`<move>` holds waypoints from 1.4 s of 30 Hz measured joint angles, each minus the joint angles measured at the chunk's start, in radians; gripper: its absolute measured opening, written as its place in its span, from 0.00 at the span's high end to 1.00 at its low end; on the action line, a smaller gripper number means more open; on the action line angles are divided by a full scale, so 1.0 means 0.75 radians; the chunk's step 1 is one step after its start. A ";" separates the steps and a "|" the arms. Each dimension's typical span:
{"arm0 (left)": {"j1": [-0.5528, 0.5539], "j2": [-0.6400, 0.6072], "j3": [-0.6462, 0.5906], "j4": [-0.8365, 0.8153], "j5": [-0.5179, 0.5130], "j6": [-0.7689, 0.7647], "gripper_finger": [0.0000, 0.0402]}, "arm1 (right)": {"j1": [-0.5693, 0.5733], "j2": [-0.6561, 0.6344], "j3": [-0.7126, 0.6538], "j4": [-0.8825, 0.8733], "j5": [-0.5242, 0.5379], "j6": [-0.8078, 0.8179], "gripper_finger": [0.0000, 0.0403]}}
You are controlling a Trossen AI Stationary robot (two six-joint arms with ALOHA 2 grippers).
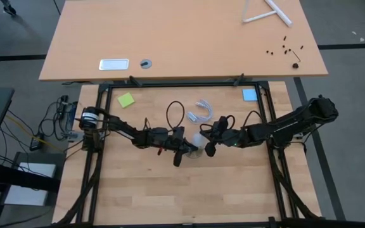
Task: Screw lightbulb
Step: Insert the lightbulb into the lamp
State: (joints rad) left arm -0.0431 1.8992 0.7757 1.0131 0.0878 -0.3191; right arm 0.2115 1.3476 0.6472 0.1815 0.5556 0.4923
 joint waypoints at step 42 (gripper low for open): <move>0.013 -0.012 -0.180 0.261 -0.102 -0.100 0.99 | -0.039 0.001 0.000 0.015 -0.082 -0.022 0.98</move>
State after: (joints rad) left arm -0.0334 1.8904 0.6408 1.2091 0.0116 -0.3939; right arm 0.1822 1.3483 0.6472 0.1928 0.4938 0.4755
